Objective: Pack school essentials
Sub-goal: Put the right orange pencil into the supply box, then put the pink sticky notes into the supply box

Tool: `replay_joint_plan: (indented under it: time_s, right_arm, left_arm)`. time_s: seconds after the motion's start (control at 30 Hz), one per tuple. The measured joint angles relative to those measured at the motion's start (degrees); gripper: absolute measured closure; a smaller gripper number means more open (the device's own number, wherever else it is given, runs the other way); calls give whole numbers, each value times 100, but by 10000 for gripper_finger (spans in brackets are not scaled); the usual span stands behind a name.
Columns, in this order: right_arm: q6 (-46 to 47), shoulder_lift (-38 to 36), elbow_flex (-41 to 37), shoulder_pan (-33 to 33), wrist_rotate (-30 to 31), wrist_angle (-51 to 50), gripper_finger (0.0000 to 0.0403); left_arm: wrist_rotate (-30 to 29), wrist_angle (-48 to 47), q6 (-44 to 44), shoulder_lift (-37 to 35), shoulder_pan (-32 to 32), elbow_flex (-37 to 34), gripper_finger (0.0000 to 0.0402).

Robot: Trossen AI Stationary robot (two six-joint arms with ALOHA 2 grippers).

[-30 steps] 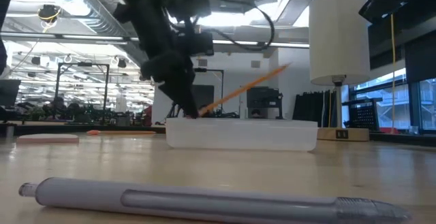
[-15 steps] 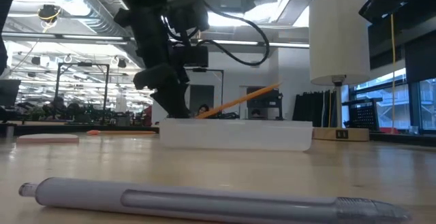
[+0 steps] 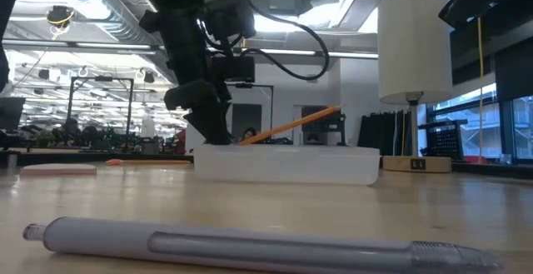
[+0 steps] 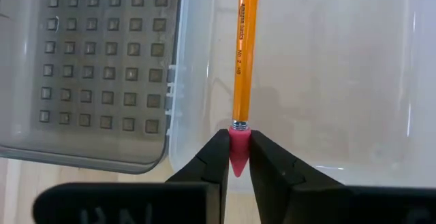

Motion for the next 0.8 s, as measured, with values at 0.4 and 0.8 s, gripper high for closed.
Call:
replay_joint_plan:
  time_s: [0.4,0.8]
  right_arm:
    - [0,0,0,2,-7,0,396]
    - [-15,-2,0,0,-9,-4,396]
  left_arm:
    - [0,5,-14,0,-4,0,352]
    - [0,4,-44,0,-4,0,306]
